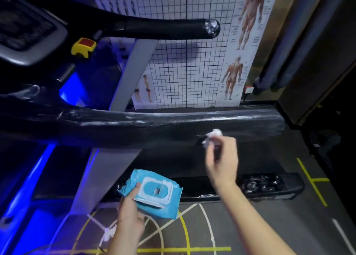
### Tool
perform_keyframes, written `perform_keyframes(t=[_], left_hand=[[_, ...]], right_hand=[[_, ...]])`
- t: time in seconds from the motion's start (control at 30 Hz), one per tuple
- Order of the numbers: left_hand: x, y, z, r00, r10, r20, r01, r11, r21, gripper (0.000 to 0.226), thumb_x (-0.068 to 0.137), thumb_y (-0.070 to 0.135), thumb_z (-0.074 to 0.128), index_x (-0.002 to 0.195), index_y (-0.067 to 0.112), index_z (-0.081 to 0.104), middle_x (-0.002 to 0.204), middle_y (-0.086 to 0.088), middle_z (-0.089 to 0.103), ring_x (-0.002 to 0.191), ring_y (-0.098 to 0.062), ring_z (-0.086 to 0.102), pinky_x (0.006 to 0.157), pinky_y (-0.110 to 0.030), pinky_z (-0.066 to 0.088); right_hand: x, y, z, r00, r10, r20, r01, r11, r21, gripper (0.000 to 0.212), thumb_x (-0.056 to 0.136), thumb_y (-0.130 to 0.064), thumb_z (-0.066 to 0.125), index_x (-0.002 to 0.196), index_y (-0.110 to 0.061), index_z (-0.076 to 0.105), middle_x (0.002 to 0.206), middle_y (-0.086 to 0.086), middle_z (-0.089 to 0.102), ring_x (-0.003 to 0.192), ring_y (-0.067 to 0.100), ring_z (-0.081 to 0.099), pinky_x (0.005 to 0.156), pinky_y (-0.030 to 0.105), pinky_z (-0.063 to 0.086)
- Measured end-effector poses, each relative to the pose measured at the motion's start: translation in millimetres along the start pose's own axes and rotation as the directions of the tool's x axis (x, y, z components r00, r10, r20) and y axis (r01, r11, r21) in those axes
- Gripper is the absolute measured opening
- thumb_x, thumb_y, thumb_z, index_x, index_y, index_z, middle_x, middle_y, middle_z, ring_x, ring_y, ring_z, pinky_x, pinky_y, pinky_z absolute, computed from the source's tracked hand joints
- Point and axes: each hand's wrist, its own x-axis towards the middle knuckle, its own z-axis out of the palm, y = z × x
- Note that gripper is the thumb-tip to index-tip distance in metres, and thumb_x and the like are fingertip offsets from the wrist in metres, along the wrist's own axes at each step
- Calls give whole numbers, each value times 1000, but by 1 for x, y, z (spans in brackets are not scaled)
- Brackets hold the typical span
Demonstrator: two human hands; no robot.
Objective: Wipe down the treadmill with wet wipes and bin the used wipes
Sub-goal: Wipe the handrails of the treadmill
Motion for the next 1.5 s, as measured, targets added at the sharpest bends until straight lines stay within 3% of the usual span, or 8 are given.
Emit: perform_keyframes(t=[0.1, 0.3, 0.47, 0.63, 0.8, 1.0, 1.23, 1.5], left_hand=[[-3, 8, -4, 1000, 17, -16, -17, 1000, -21, 40, 98, 18, 64, 136, 3, 66, 113, -19, 78, 81, -31, 78, 54, -39, 63], [-12, 32, -23, 995, 52, -84, -63, 990, -126, 60, 86, 24, 69, 142, 5, 63, 135, -23, 69, 124, -43, 66, 98, -51, 56], [-19, 66, -49, 990, 125, -71, -138, 963, -230, 47, 90, 31, 71, 132, 9, 69, 116, -15, 78, 97, -32, 77, 66, -37, 65], [3, 102, -97, 956, 252, -151, -284, 923, -259, 115, 45, 49, 102, 147, 14, 60, 138, -18, 68, 126, -43, 66, 107, -69, 49], [-4, 148, -117, 944, 281, -171, -316, 919, -234, 61, 83, 30, 81, 139, 9, 67, 130, -19, 73, 120, -44, 69, 105, -66, 52], [-10, 212, -136, 941, 298, -162, -330, 916, -228, 51, 83, 21, 78, 131, 7, 72, 121, -17, 77, 113, -41, 73, 94, -49, 60], [-9, 277, -156, 954, 297, -30, -294, 916, -274, 22, 99, 8, 55, 98, 12, 76, 82, -4, 79, 63, -21, 76, 79, -42, 54], [14, 319, -170, 957, 289, 38, -268, 923, -275, 22, 95, 12, 61, 107, 12, 79, 100, -10, 80, 85, -31, 77, 90, -47, 56]], right_hand=[[-10, -39, 30, 940, -256, 225, 261, 965, 11, 29, 85, -8, 65, 111, -20, 60, 97, 0, 62, 88, 21, 58, 81, 34, 50], [4, -89, 65, 933, -320, 168, 307, 947, 98, 39, 90, -3, 66, 129, -8, 61, 102, 1, 68, 86, 24, 60, 86, 35, 49], [2, -118, 101, 933, -321, 160, 296, 941, 165, 33, 92, -3, 71, 125, -4, 68, 93, 5, 65, 83, 24, 59, 82, 33, 51], [-16, -161, 141, 906, -361, 222, 293, 912, 288, 27, 98, -8, 66, 124, -10, 71, 92, 4, 62, 82, 25, 58, 76, 39, 50], [-20, -206, 179, 919, -364, 148, 327, 918, 225, 21, 95, -10, 70, 115, -9, 75, 110, 9, 59, 94, 25, 57, 77, 41, 50], [-16, -264, 225, 863, -496, 97, 471, 859, 199, 19, 97, -7, 66, 114, -2, 74, 122, 10, 69, 110, 25, 66, 94, 38, 51], [-7, -294, 281, 821, -531, 209, 538, 843, 28, 28, 92, 0, 63, 120, -2, 71, 112, 9, 70, 102, 30, 64, 90, 43, 52], [-4, -258, 259, 883, -411, 227, 457, 862, -219, 41, 85, 9, 66, 126, -1, 67, 103, 10, 69, 91, 32, 62, 86, 40, 51]])
